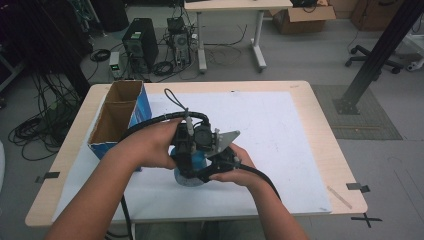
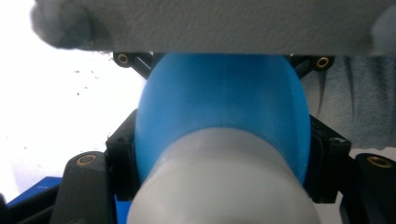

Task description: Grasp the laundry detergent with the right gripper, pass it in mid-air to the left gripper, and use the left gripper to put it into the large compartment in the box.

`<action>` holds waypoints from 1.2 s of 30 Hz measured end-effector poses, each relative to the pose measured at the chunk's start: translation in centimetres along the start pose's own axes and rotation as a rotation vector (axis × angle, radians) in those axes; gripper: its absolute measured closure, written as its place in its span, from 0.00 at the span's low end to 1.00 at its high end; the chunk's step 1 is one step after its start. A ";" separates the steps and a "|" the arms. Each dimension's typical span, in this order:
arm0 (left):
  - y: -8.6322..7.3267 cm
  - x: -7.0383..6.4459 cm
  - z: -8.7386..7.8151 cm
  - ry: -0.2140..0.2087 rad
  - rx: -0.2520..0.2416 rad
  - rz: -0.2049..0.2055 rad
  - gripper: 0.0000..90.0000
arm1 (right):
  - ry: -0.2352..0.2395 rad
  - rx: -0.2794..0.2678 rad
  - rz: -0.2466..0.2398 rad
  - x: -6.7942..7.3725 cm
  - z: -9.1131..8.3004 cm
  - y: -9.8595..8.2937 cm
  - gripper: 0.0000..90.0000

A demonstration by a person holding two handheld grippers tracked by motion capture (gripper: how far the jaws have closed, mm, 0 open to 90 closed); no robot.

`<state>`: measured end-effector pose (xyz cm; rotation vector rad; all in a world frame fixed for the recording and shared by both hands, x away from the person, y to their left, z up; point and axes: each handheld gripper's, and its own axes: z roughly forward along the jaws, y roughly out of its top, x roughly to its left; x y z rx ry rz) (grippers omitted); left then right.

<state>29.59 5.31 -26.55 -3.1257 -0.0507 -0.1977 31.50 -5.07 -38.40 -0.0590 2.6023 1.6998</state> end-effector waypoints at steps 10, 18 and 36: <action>0.1 0.1 0.0 -0.003 0.014 -0.005 0.42 | -0.003 0.005 -0.009 0.2 0.1 -0.1 0.51; 0.1 0.0 0.3 -0.007 0.017 -0.011 0.43 | -0.007 0.009 -0.013 0.2 0.3 -0.2 0.51; -0.5 0.7 -0.2 -0.020 0.030 -0.020 0.43 | -0.029 -0.023 0.003 0.1 0.1 -0.3 0.31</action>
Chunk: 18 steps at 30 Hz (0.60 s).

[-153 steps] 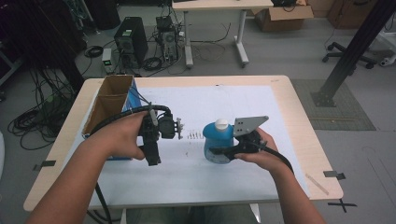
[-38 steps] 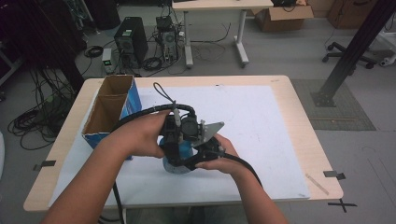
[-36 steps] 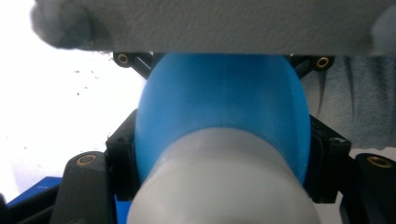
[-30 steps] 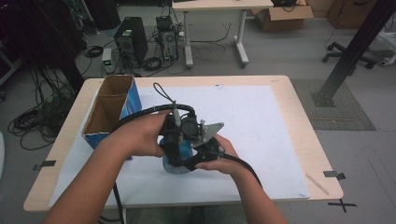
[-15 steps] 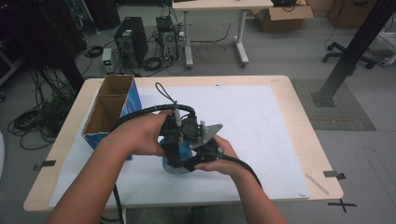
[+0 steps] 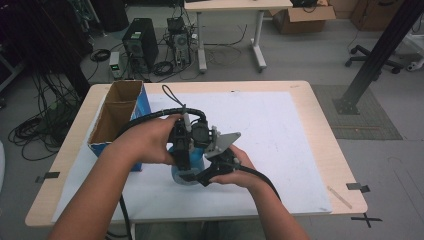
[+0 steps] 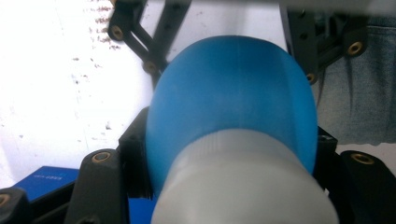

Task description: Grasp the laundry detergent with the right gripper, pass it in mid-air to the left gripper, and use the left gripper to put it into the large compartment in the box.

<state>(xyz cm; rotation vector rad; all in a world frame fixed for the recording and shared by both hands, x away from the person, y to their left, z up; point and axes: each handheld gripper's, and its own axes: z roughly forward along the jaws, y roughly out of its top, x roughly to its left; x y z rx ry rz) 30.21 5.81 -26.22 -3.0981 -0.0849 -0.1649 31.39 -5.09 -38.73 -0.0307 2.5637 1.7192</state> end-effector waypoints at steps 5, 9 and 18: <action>-0.1 0.1 -0.1 -0.001 -0.003 -0.008 0.43 | -0.012 -0.028 0.051 0.0 -0.4 -0.3 0.21; -0.1 0.3 -0.2 -0.001 -0.007 -0.016 0.43 | -0.027 -0.012 0.054 -0.4 -0.6 -0.5 0.16; -0.3 0.6 -0.3 -0.012 -0.009 -0.031 0.43 | -0.023 -0.031 0.107 -1.0 -1.0 -0.9 0.02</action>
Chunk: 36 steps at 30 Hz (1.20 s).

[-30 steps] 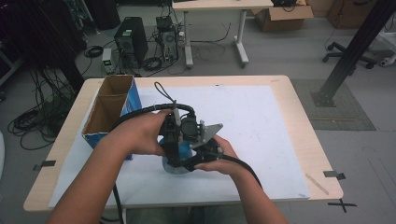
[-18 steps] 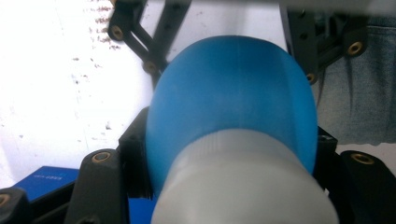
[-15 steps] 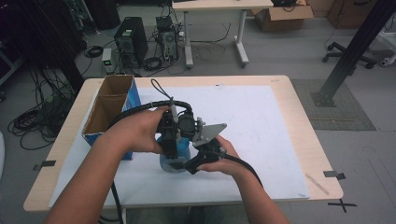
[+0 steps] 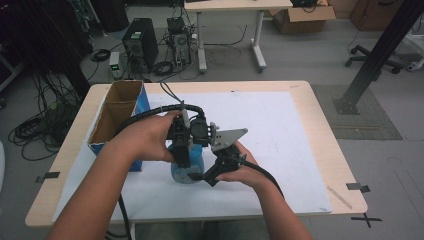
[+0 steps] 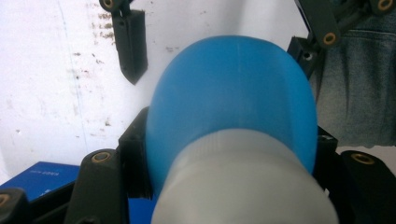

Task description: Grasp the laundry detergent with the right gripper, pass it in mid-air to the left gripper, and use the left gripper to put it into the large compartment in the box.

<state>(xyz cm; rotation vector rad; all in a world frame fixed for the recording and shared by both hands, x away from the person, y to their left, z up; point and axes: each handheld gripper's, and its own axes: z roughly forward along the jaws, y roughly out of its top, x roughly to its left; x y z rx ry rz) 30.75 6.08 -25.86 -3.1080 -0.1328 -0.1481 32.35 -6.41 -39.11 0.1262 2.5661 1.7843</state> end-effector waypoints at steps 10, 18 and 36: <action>-0.5 0.9 -0.9 -0.028 0.024 -0.086 0.42 | -0.008 0.022 -0.024 0.2 -3.1 0.3 0.01; -1.1 2.6 -2.7 -0.051 0.036 -0.289 0.42 | -0.089 0.117 -0.043 -0.1 -7.7 0.5 0.01; -2.7 6.3 -7.9 -0.061 0.035 -0.807 0.42 | -0.192 0.273 -0.043 -0.5 -13.1 0.6 0.01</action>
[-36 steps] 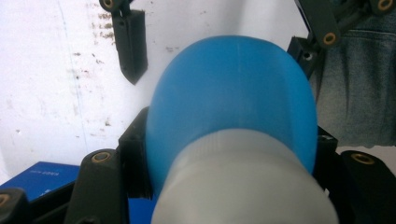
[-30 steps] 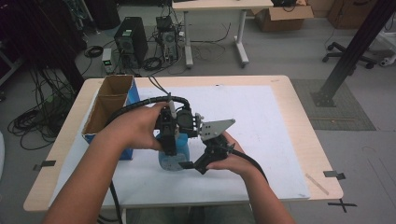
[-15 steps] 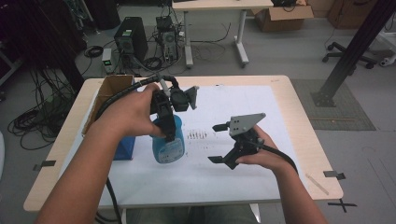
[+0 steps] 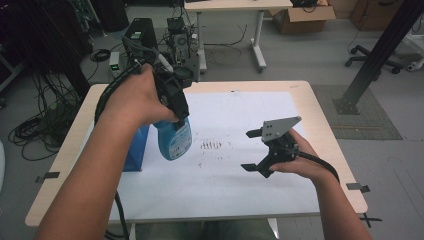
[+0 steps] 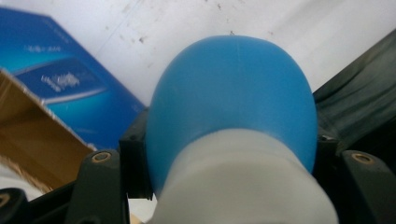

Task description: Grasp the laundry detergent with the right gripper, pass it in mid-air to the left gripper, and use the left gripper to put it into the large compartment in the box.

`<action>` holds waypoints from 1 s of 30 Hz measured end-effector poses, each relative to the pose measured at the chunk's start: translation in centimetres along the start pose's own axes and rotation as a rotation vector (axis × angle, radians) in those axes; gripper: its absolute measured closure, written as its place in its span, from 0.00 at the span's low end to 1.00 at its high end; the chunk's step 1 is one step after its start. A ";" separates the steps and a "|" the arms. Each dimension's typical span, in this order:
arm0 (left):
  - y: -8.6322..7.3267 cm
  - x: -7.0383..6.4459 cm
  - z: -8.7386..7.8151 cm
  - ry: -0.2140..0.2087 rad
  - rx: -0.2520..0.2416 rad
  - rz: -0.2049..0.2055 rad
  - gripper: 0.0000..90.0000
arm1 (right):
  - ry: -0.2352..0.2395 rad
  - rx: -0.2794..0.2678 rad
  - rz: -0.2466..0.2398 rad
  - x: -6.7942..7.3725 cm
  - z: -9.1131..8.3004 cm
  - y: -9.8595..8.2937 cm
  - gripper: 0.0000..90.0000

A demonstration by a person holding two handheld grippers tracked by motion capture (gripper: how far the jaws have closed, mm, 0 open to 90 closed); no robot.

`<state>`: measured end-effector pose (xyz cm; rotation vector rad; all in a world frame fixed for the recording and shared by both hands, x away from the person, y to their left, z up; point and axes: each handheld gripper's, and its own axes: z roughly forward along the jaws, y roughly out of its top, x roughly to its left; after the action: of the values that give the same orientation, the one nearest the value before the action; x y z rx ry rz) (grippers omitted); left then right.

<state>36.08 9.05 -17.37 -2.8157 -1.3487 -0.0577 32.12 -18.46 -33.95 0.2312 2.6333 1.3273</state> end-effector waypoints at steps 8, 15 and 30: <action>-1.0 2.9 -2.3 -0.012 0.012 -0.166 0.42 | -0.017 0.024 -0.012 -0.1 -1.1 0.2 0.01; -2.3 5.8 -4.7 -0.012 -0.003 -0.293 0.42 | -0.025 0.040 -0.008 -0.3 -1.7 0.0 0.01; -4.9 11.5 -8.3 -0.040 -0.066 -0.485 0.42 | -0.035 0.051 0.016 -1.0 -2.1 -0.9 0.02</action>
<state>39.29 20.77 -8.55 -2.4771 -2.0380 -0.0523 32.51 -20.79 -33.36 0.2805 2.6439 1.2505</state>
